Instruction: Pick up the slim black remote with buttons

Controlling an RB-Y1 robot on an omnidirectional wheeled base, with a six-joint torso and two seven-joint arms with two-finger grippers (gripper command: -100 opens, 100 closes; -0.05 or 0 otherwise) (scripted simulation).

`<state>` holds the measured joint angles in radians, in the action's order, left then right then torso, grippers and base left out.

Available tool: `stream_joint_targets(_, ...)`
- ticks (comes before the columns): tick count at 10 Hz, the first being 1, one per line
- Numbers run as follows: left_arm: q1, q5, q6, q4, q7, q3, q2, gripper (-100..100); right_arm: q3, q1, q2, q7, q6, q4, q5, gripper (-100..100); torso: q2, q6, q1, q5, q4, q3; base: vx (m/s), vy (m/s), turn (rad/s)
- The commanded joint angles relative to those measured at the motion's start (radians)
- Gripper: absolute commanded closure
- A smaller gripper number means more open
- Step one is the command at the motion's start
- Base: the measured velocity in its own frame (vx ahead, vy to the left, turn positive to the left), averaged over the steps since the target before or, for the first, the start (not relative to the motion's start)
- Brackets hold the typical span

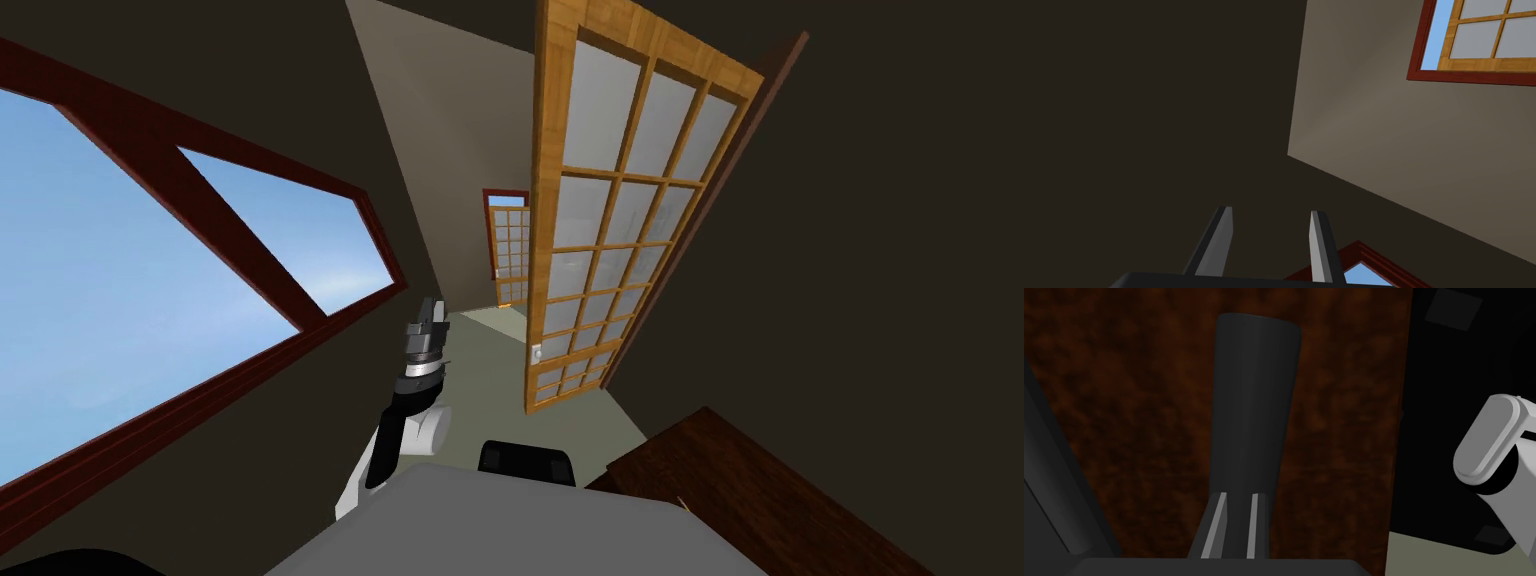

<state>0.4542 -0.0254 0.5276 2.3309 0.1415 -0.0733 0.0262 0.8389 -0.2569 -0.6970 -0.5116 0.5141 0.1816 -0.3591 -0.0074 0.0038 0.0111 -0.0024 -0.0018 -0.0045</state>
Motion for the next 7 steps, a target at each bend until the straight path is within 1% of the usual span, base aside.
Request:
stream_joint_targets(1, 0.000, 0.000, 0.000, 0.000, 0.000, 0.000, 0.000, 0, -0.003, 0.004, 0.005, -0.050, 0.008, -0.016, 0.000, 100, 0.000, 0.000, 0.000, 0.000, 0.000, 0.000, 0.087, 0.033, -0.150)
stream_joint_targets(2, 0.000, 0.000, 0.000, 0.000, 0.000, 0.000, 0.000, 0, -0.003, 0.004, 0.005, -0.056, 0.008, -0.016, 0.000, 100, 0.004, -0.002, 0.000, 0.000, 0.001, 0.002, 0.006, 0.020, 0.053)
stream_joint_targets(3, -0.001, 0.000, 0.000, 0.000, 0.000, 0.000, 0.000, 0, -0.016, -0.003, -0.007, -0.094, 0.014, -0.004, -0.002, 100, 0.008, -0.003, 0.000, 0.001, 0.002, 0.005, 0.155, 0.033, -0.288)
stream_joint_targets(4, 0.000, 0.000, 0.000, 0.000, 0.000, 0.000, 0.000, 0, -0.016, -0.003, -0.007, -0.112, 0.014, -0.004, -0.002, 100, 0.002, -0.001, -0.001, 0.000, 0.001, 0.002, 0.185, 0.033, -0.437)
stream_joint_targets(5, 0.000, 0.000, 0.000, 0.000, 0.000, 0.000, 0.000, 0, -0.016, -0.003, -0.007, -0.144, 0.014, -0.004, -0.002, 100, 0.000, -0.001, -0.001, 0.000, 0.000, 0.000, 0.081, 0.033, -0.171)
stream_joint_targets(6, 0.000, 0.000, 0.000, 0.000, 0.000, 0.000, 0.000, 0, -0.016, -0.001, -0.003, -0.124, 0.018, -0.012, -0.001, 100, 0.004, -0.003, 0.000, 0.001, 0.001, 0.002, 0.022, 0.017, -0.015)
stream_joint_targets(7, -0.001, 0.000, 0.000, 0.000, 0.000, 0.000, 0.000, 0, -0.016, -0.001, -0.003, -0.130, 0.018, -0.011, -0.001, 0, 0.007, -0.004, 0.001, 0.001, 0.002, 0.004, 0.007, 0.004, 0.002)
